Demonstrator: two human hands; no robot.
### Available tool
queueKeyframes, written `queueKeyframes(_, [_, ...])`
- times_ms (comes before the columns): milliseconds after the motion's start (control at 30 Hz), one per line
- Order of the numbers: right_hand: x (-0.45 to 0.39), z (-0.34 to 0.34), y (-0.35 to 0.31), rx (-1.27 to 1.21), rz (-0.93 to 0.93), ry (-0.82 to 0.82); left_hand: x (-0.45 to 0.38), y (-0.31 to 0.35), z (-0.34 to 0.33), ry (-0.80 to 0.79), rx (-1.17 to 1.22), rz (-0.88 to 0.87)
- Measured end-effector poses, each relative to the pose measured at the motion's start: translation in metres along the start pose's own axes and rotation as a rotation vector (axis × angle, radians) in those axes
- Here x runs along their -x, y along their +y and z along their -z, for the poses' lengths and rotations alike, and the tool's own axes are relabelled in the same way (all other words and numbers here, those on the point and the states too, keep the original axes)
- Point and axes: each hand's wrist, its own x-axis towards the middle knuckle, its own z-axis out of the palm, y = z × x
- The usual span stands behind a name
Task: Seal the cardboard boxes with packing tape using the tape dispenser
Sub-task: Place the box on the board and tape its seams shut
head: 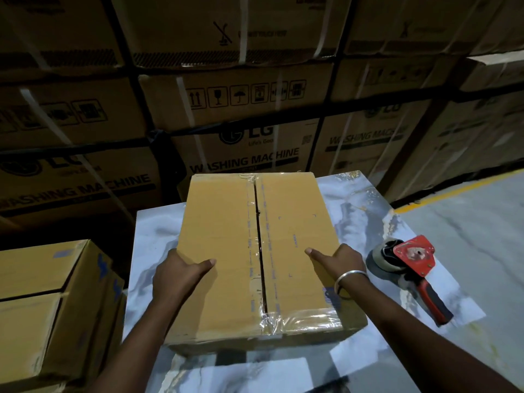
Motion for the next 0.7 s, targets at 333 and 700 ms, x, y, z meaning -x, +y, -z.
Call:
queueKeyframes(333, [-0.024, 0.058, -0.004, -0.045, 0.142, -0.027, 0.034, 0.061, 0.005, 0.179, -0.062, -0.003])
queueKeyframes(700, [-0.1, 0.262, 0.044, -0.122, 0.386, 0.01, 0.137, 0.248, -0.047, 0.283, 0.16, -0.034])
